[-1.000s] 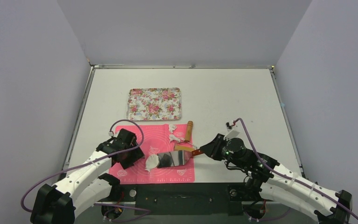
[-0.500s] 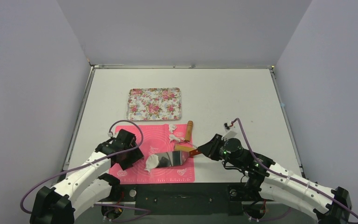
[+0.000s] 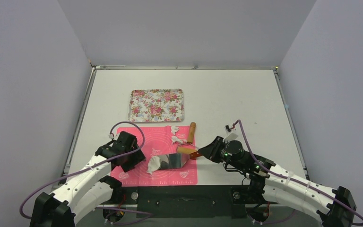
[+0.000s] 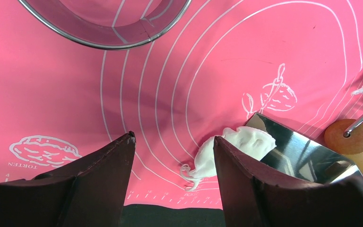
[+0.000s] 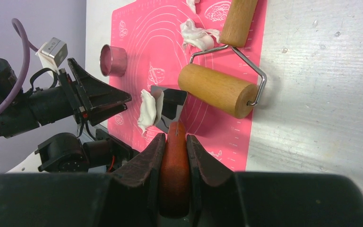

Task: Roll out the dumpling wrappers from the dough
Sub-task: Scoop the dumpling wrapper from the work surface.

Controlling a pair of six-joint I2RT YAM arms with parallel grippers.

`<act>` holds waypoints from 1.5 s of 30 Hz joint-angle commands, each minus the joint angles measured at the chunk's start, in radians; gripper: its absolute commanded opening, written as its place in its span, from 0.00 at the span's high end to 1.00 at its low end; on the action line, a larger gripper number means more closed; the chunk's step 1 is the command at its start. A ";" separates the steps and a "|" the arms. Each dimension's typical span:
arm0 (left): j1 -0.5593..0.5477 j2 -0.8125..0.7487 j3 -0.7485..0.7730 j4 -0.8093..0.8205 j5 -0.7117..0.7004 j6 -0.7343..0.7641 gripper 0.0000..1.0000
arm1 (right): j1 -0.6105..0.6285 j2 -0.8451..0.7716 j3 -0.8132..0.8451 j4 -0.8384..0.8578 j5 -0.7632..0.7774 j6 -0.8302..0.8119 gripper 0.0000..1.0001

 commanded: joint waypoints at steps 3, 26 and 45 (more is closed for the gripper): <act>0.007 -0.018 0.024 -0.012 -0.002 -0.006 0.40 | 0.008 0.001 0.002 0.126 0.011 0.009 1.00; 0.008 -0.020 0.136 -0.091 -0.051 0.026 0.40 | 0.017 0.039 -0.027 0.257 0.003 -0.003 1.00; 0.020 -0.127 0.369 -0.302 -0.220 0.032 0.40 | -0.084 -0.008 -0.033 0.346 -0.071 0.024 1.00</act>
